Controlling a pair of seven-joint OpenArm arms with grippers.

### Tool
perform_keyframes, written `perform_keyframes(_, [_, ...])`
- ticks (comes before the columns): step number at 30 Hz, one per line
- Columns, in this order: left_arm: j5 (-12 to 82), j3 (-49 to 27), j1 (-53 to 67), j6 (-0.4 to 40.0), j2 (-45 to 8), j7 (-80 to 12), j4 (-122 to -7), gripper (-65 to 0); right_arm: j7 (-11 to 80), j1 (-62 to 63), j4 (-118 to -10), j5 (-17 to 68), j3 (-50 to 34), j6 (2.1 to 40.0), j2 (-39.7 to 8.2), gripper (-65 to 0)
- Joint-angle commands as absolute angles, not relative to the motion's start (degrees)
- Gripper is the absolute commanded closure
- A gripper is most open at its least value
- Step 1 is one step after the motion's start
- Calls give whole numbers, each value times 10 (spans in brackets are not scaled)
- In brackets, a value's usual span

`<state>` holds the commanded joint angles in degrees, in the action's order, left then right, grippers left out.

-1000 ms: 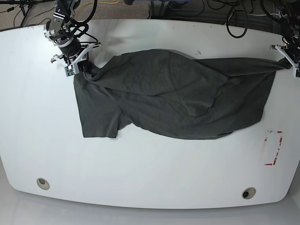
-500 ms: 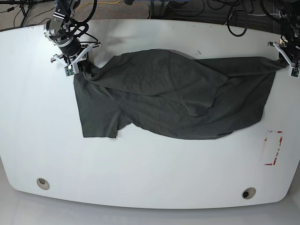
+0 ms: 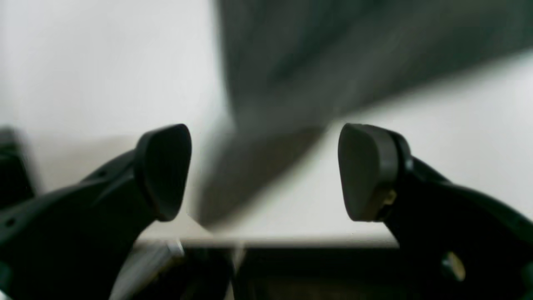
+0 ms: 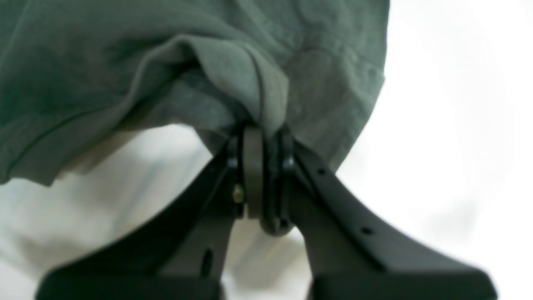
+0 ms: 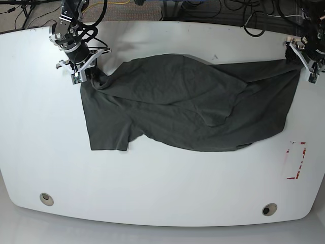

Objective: Layout the t-shirt on the table in an organized manner, then fold the t-shirt properly

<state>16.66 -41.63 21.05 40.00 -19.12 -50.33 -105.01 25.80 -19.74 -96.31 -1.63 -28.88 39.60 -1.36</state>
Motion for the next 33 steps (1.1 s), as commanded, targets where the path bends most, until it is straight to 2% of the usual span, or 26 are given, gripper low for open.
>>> perform_keyframes(7, [103, -410, 75, 400, -192, -512, -998, -524, 258, -196, -963, -16, -289, 396, -8, 0])
perform_keyframes(15, [8, -373, -92, 400, -194, -519, -845, -524, 258, -196, -963, -16, -289, 396, -8, 0])
perform_keyframes(22, [1, -333, -192, 400, -194, -519, -703, -524, 258, -196, -963, -16, -289, 396, -8, 0])
perform_keyframes(28, [2, -299, -243, 400, -191, -517, -624, -524, 258, -196, -963, -16, -289, 396, -8, 0])
perform_keyframes(33, [1, -280, -260, 393, -176, -477, -579, -524, 258, -196, -963, -16, -289, 396, -8, 0])
